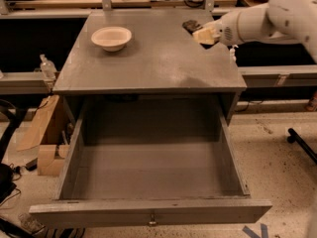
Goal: Place rxbar chocolate into top drawer
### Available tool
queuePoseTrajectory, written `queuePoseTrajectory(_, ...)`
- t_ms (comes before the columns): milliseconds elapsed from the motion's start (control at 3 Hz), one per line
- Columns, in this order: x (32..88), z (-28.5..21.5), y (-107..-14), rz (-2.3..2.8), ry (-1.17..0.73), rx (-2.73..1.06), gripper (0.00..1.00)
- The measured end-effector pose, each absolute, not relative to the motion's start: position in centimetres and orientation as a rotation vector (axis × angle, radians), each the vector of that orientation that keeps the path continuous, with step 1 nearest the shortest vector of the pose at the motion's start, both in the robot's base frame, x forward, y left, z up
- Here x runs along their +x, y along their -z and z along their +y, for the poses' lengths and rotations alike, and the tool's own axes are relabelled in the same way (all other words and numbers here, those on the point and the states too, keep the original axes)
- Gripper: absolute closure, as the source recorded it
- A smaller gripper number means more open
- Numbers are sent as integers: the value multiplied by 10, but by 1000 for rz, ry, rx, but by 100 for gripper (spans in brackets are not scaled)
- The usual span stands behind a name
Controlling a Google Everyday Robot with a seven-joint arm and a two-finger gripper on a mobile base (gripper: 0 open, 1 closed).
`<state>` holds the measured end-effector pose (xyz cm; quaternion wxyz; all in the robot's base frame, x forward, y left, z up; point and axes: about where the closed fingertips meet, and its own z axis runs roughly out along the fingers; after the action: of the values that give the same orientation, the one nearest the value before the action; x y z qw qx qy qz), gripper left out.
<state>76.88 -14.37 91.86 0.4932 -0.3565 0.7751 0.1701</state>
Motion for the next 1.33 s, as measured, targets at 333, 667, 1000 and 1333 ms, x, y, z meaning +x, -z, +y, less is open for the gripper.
queuePoseTrajectory(333,713,-141,-951,1807,-341,-900,100)
queuePoseTrajectory(667,654,-132,-929,1814,-324,-981,100)
queuePoseTrajectory(1000,617,-117,-870,1863,-371,-1097,100)
queuePoseTrajectory(1333,578,-99,-794,1891,-480,-1236,100)
